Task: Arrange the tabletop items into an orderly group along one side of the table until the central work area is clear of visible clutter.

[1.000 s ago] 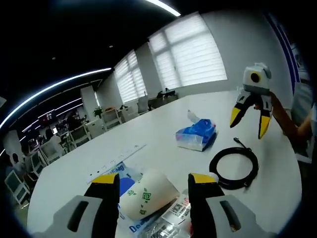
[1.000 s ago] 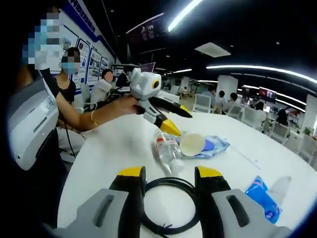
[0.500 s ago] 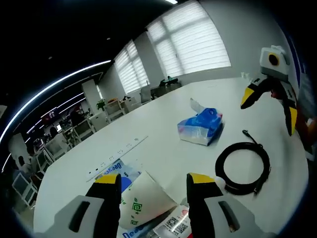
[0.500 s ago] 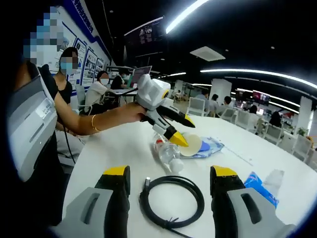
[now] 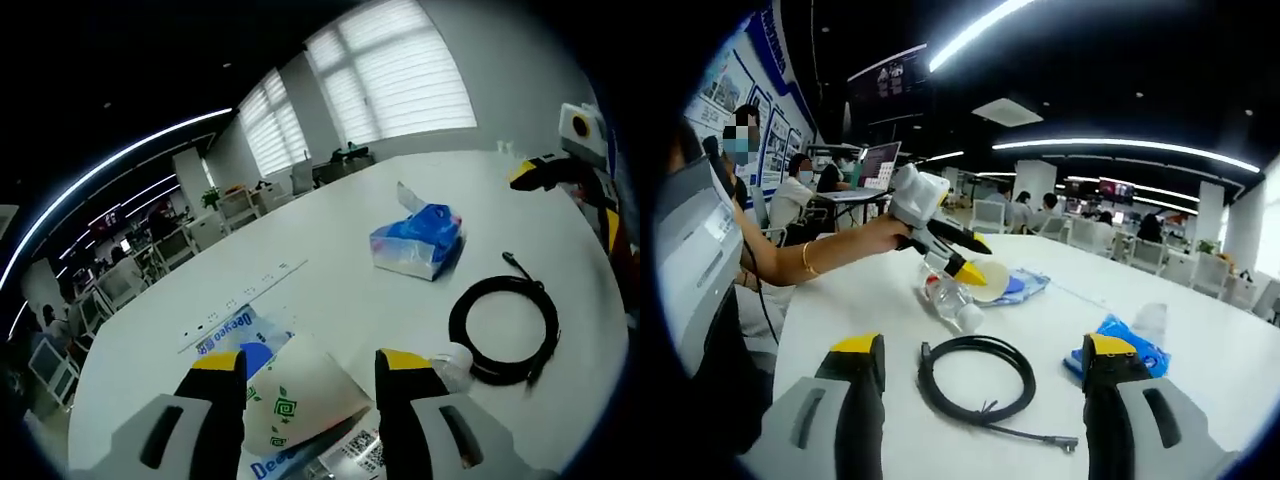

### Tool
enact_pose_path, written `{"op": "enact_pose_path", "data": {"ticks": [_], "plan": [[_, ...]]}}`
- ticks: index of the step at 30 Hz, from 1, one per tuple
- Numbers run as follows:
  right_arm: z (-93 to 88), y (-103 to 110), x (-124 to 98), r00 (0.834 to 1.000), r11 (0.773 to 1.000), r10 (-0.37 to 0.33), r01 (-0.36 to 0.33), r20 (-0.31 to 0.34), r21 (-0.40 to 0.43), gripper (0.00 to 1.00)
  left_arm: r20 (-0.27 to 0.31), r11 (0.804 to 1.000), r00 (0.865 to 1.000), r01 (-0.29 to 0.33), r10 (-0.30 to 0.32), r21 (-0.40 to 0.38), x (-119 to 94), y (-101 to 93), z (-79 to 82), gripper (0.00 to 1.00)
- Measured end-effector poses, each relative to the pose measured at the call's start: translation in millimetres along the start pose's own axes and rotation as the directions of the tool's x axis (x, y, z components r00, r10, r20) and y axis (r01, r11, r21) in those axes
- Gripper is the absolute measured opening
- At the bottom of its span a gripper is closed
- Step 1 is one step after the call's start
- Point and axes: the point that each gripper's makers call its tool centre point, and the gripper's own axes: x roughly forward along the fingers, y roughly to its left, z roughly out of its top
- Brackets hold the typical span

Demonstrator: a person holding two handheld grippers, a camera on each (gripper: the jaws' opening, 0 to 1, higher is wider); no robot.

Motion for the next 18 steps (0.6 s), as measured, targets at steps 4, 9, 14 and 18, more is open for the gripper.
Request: {"op": "enact_pose_path", "data": {"ticks": [4, 9, 14, 18], "plan": [[-2.5, 4, -10, 1.0, 1.0, -0.026, 0.026, 0.016, 0.009, 0.74, -0.014, 0.999, 1.0, -0.023, 0.024, 0.036, 2, 0.3, -1.2, 0.43], [-14.3, -5, -37, 0.992, 0.991, -0.129, 0.129, 0.007, 0.026, 0.72, 0.011, 1.0, 1.0, -0.024, 0.024, 0.017, 1, 0.5, 3.4, 0.34], [-24.0, -9, -56, 0.983, 0.982, -0.184, 0.184, -0.005, 0.04, 0.68, 0.001, 0.999, 0.999, -0.04, 0.04, 0.026, 3, 4.3, 1.3, 0.29], [-31.5, -13, -71, 0.974, 0.972, -0.227, 0.227, -0.003, 0.068, 0.65, 0.004, 0.998, 0.999, -0.053, 0.053, 0.014, 2, 7.2, -0.9, 0.25]]}}
